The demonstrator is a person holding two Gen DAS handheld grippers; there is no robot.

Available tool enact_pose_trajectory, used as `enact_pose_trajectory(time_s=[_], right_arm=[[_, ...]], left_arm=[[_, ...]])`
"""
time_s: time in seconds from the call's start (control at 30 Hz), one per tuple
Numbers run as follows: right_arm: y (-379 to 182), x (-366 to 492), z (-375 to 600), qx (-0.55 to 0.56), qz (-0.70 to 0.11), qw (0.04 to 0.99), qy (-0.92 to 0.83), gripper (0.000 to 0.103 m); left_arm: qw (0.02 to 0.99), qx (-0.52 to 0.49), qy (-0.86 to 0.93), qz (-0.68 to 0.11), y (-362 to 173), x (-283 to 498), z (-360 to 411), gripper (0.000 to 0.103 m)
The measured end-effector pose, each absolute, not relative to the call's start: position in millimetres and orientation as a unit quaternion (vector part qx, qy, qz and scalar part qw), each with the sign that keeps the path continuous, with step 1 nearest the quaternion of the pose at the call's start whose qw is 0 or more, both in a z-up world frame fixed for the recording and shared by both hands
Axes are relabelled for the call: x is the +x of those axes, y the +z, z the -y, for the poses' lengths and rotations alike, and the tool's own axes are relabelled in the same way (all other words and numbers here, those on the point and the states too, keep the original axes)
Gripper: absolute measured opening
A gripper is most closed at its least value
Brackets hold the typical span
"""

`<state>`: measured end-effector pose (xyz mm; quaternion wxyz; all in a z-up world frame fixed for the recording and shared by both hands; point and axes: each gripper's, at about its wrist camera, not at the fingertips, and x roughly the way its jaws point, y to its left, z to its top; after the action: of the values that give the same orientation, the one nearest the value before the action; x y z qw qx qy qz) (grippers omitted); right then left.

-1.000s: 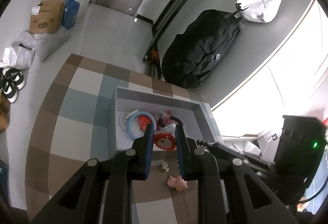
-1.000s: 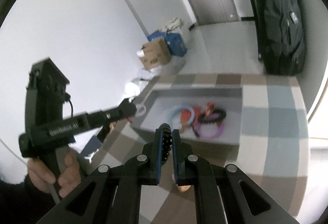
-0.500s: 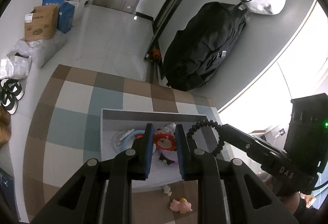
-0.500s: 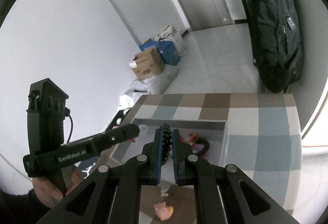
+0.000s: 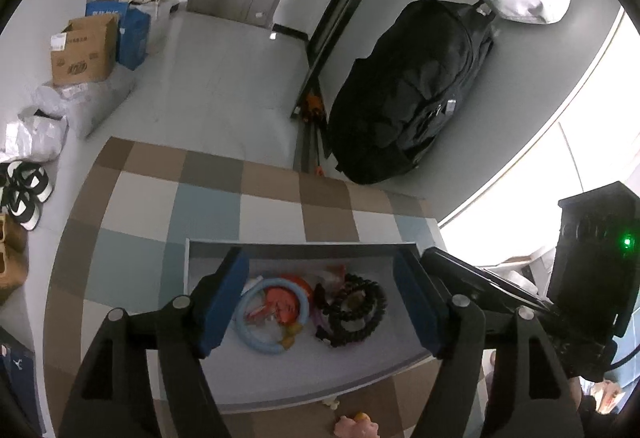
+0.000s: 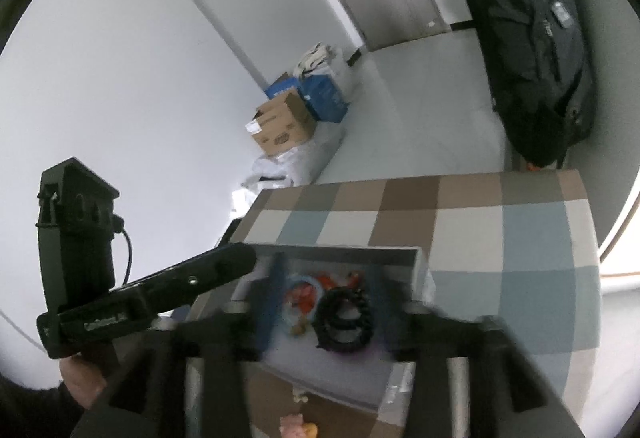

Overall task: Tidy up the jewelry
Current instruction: 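Carry the beaded bracelet into the grey box and open both grippers, then move the left gripper over the pink pig toy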

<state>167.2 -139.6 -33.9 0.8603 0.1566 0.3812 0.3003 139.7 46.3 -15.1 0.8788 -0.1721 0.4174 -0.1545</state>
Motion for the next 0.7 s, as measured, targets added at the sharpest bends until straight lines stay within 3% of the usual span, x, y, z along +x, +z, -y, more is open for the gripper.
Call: enact_pose_trajectory(time_s=[0.3, 0.7], right_arm=[[-23, 156, 144, 0.134, -0.358, 0.879, 0.284, 0.079], [-19, 136, 138, 0.086, -0.345, 0.898, 0.26, 0.097]], left_arm=[[0.878, -0.162, -0.125, -0.432, -20, 142, -46, 0.071], [0.891, -0.133, -0.102, -0.423, -12, 126, -41, 0.071]])
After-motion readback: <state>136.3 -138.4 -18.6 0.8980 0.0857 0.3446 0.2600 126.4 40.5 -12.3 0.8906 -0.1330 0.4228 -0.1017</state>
